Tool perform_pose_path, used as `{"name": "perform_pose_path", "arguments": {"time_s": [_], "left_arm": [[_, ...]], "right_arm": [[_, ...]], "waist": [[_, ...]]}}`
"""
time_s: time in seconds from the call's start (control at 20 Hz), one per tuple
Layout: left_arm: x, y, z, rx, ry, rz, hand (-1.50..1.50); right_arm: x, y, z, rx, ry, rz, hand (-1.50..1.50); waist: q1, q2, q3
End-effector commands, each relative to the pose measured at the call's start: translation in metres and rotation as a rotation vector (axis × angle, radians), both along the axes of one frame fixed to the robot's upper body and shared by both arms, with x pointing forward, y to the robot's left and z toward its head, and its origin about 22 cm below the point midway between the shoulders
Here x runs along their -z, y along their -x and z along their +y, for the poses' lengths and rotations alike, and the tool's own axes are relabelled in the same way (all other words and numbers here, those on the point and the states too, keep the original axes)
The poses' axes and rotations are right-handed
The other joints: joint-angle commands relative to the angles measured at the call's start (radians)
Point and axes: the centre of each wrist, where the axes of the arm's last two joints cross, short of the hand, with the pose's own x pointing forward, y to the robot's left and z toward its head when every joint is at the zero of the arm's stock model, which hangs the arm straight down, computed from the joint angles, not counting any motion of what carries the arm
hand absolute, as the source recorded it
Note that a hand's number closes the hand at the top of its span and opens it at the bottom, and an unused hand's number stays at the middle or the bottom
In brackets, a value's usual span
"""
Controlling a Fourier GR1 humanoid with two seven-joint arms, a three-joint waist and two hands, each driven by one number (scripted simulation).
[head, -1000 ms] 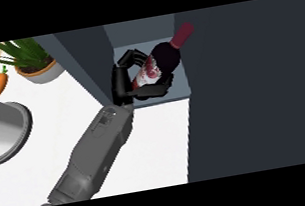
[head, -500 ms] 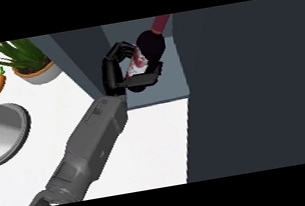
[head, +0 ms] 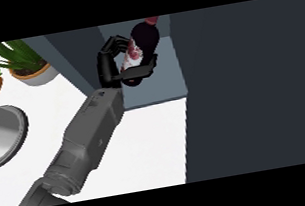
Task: Pick up the wine, place it into the cabinet and close the cabinet
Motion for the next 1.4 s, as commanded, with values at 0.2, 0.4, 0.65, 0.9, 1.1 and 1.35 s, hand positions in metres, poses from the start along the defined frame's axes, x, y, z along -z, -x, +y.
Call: {"name": "perform_pose_path", "arguments": {"time_s": [0.2, 0.4, 0.65, 0.9, 1.1, 1.35], "left_arm": [[-0.010, -0.009, -0.004, -0.103, -0.163, 0.020, 1.50], [-0.007, -0.010, 0.009, -0.098, -0.173, 0.047, 1.50], [-0.008, -0.013, 0.023, -0.159, -0.180, 0.089, 1.50], [-0.007, -0.010, 0.005, -0.160, -0.176, 0.120, 1.50], [0.007, -0.003, 0.012, -0.112, 0.021, 0.138, 1.50], [0.025, 0.008, 0.016, -0.068, 0.113, 0.160, 1.50]], "right_arm": [[-0.003, 0.001, 0.005, -0.066, 0.009, -0.036, -1.50], [0.002, 0.012, 0.001, -0.071, 0.000, -0.024, -1.50], [0.000, 0.013, 0.002, -0.062, 0.004, -0.044, -1.50], [0.004, 0.010, 0.007, -0.087, -0.010, -0.038, -1.50], [0.004, 0.010, 0.007, -0.092, -0.009, -0.028, -1.50], [-0.004, 0.005, 0.009, -0.098, 0.002, -0.045, -1.50]], "waist": [[-0.010, 0.008, 0.000], [-0.018, 0.011, 0.000], [-0.033, 0.015, 0.000], [-0.041, 0.020, -0.001], [-0.041, 0.021, -0.002], [-0.042, 0.024, -0.003]]}}
